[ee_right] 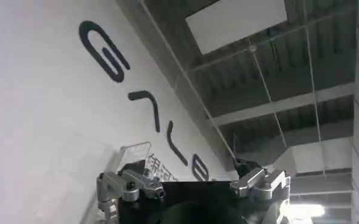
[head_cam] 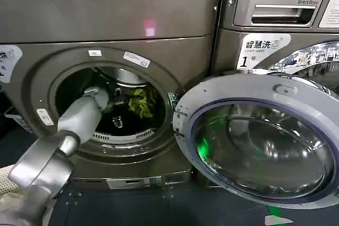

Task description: Grasp the clothes from the dryer.

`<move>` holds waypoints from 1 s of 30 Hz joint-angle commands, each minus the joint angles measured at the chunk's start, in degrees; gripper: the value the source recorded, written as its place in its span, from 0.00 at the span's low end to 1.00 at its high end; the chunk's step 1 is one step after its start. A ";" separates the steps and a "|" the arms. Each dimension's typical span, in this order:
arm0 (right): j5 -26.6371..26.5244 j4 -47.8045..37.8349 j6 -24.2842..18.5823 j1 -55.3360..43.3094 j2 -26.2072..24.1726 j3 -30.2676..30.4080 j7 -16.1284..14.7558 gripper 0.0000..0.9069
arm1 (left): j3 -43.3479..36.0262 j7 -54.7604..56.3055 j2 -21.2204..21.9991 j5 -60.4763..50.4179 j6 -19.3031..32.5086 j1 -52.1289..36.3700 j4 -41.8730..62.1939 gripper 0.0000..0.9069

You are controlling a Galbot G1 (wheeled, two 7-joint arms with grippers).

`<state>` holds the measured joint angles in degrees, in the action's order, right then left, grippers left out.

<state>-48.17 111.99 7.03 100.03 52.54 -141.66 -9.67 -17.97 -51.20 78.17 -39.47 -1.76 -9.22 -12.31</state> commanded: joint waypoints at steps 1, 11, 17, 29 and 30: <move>0.86 0.12 -0.20 -0.68 0.06 1.38 -0.12 1.00 | -0.03 2.17 0.48 -1.76 -0.70 0.85 1.38 1.00; 1.79 -0.05 -0.45 -1.84 0.09 3.07 -0.15 1.00 | 0.11 1.20 0.78 0.14 -0.14 1.76 1.80 0.00; 1.96 -0.10 -0.55 -2.07 0.34 3.39 -0.15 1.00 | 0.31 0.93 0.72 1.19 0.49 1.57 1.71 0.00; 2.02 0.37 -0.49 -2.41 0.46 4.15 -0.07 1.00 | 15.73 11.07 0.11 22.79 -4.34 5.86 -9.77 0.00; 2.01 0.34 -0.49 -2.41 0.42 4.13 -0.06 1.00 | 16.76 13.33 0.32 24.04 -4.22 6.37 -9.94 0.00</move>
<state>-46.16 112.33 6.48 97.63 53.00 -137.59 -9.80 -10.88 -47.28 78.36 -29.87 -3.65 -5.40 -15.50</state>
